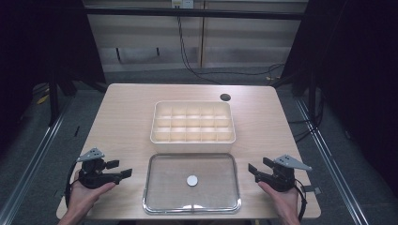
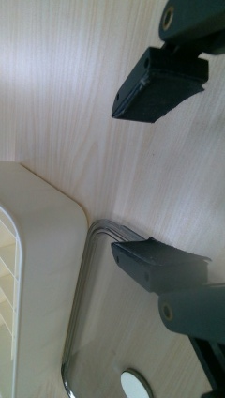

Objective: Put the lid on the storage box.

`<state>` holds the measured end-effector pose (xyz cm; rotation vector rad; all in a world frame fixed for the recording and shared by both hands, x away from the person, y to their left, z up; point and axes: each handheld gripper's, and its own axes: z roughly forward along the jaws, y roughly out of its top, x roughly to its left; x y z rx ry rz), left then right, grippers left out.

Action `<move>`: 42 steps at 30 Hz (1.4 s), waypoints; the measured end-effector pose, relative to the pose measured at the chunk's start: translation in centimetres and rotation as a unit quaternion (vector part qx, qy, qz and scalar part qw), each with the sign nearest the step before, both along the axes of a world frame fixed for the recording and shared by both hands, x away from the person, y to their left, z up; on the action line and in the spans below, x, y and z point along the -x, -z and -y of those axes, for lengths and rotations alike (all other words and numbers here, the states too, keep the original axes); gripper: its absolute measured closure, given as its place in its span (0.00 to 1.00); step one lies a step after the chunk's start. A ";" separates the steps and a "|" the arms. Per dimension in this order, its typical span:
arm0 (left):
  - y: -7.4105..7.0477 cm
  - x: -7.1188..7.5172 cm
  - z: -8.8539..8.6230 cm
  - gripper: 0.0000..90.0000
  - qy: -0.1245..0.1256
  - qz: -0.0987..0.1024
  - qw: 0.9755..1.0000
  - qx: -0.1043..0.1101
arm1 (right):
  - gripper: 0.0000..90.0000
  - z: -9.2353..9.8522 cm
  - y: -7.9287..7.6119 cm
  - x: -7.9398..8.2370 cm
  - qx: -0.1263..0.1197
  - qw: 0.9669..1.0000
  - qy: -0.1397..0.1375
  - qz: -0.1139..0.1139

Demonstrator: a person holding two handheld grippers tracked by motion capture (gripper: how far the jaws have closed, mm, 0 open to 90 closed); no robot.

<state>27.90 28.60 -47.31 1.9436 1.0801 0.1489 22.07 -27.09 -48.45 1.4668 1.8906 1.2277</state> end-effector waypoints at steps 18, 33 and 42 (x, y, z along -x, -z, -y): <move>0.4 0.3 0.7 0.52 0.041 -0.023 0.999 -0.005 | 0.45 -0.6 -0.4 0.3 -0.039 0.998 -0.036 -0.039; -0.6 0.0 2.1 0.46 0.046 -0.025 0.998 -0.027 | 0.40 -2.8 -2.0 -1.1 -0.037 0.992 -0.083 -0.083; -1.1 -0.6 3.5 0.49 0.063 -0.011 0.997 -0.045 | 0.42 -4.1 -2.5 -3.0 -0.041 0.990 -0.096 -0.095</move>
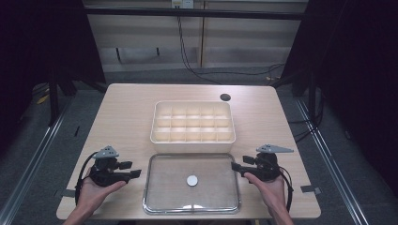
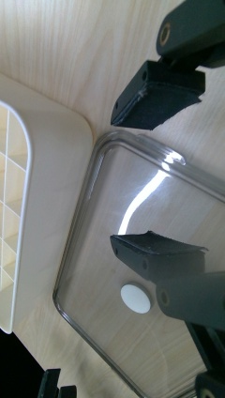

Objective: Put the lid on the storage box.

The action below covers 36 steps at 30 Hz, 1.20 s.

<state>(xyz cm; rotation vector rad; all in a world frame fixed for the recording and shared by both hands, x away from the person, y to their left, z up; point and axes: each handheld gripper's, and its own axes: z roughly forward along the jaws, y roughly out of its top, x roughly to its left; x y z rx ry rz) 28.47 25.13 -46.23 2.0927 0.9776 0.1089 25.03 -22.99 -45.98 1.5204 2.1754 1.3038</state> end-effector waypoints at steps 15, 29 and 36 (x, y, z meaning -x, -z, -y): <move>1.5 -0.7 1.5 0.57 0.023 -0.016 1.000 0.005 | 0.58 -0.3 2.4 -1.6 0.021 0.999 -0.004 -0.042; 3.1 -0.6 2.6 0.62 0.045 -0.040 0.998 -0.005 | 0.60 -0.4 3.6 -1.5 0.053 0.997 0.009 -0.055; 3.2 -0.8 3.6 0.62 0.048 -0.037 0.998 -0.013 | 0.64 -0.6 3.8 -1.4 0.056 0.997 0.009 -0.050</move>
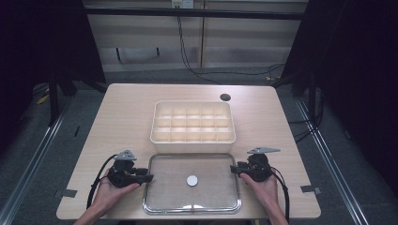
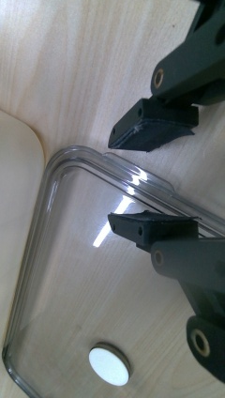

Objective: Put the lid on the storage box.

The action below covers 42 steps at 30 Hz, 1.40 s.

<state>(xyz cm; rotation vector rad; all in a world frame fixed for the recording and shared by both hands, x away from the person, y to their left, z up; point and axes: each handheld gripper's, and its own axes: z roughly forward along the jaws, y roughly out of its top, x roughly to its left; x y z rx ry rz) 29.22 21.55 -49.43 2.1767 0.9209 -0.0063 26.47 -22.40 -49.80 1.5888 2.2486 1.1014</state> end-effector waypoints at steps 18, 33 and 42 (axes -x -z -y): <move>0.0 0.5 0.1 0.60 -0.004 0.002 1.000 -0.003 | 0.66 1.4 1.0 0.2 -0.144 0.986 0.071 -0.041; 0.0 0.8 0.2 0.59 -0.003 0.004 1.000 -0.003 | 0.76 1.6 0.3 0.6 -0.226 0.972 0.057 -0.037; 0.1 0.4 -0.2 0.59 -0.010 0.002 1.000 0.004 | 0.69 1.6 0.5 0.3 -0.233 0.971 0.006 -0.046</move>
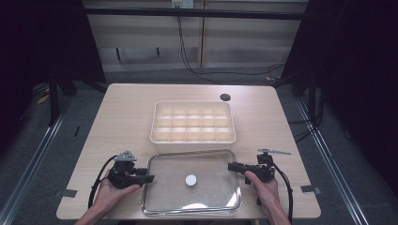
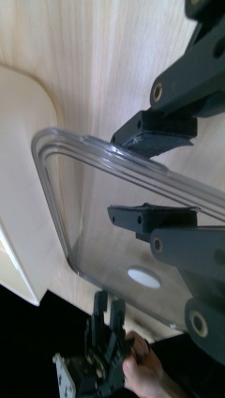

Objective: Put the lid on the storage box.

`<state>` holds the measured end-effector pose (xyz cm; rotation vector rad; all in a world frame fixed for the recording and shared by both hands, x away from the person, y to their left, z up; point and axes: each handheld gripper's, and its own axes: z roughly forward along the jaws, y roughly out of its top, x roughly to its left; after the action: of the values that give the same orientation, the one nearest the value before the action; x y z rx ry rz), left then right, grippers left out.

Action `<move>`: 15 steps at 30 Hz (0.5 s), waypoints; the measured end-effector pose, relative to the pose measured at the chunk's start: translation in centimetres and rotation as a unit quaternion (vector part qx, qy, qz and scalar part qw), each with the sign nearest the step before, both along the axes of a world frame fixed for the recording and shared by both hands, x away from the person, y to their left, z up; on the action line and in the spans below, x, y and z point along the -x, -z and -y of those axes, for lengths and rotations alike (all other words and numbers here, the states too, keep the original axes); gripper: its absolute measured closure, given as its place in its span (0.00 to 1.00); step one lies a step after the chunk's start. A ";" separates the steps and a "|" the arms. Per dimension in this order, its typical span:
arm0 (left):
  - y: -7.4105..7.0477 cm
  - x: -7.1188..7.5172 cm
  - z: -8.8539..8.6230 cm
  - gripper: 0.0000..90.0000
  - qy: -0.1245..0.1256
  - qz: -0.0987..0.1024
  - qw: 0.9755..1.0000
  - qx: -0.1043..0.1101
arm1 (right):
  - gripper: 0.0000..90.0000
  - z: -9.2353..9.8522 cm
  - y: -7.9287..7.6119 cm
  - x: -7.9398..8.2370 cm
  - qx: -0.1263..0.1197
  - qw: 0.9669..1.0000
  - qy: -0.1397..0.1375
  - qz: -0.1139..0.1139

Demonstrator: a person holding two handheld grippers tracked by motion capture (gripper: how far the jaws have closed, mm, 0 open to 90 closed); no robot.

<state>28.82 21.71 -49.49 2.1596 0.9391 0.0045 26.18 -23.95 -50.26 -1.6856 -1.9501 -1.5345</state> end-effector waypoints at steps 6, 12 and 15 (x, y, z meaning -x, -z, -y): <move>0.0 0.0 0.0 0.58 -0.001 0.000 1.000 0.003 | 0.73 -0.2 0.1 -0.2 -0.005 1.000 -0.012 -0.004; 0.1 -0.3 -0.1 0.49 -0.014 -0.002 1.000 0.010 | 0.79 -0.1 -0.1 -0.1 -0.024 1.000 -0.012 0.001; 0.1 -0.4 -0.3 0.48 -0.016 -0.003 1.000 0.008 | 0.80 -0.1 -0.2 0.0 -0.028 1.000 -0.011 0.005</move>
<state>29.19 22.03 -49.56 2.1308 0.9746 0.0073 26.20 -23.83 -50.06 -1.6336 -1.9053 -1.5771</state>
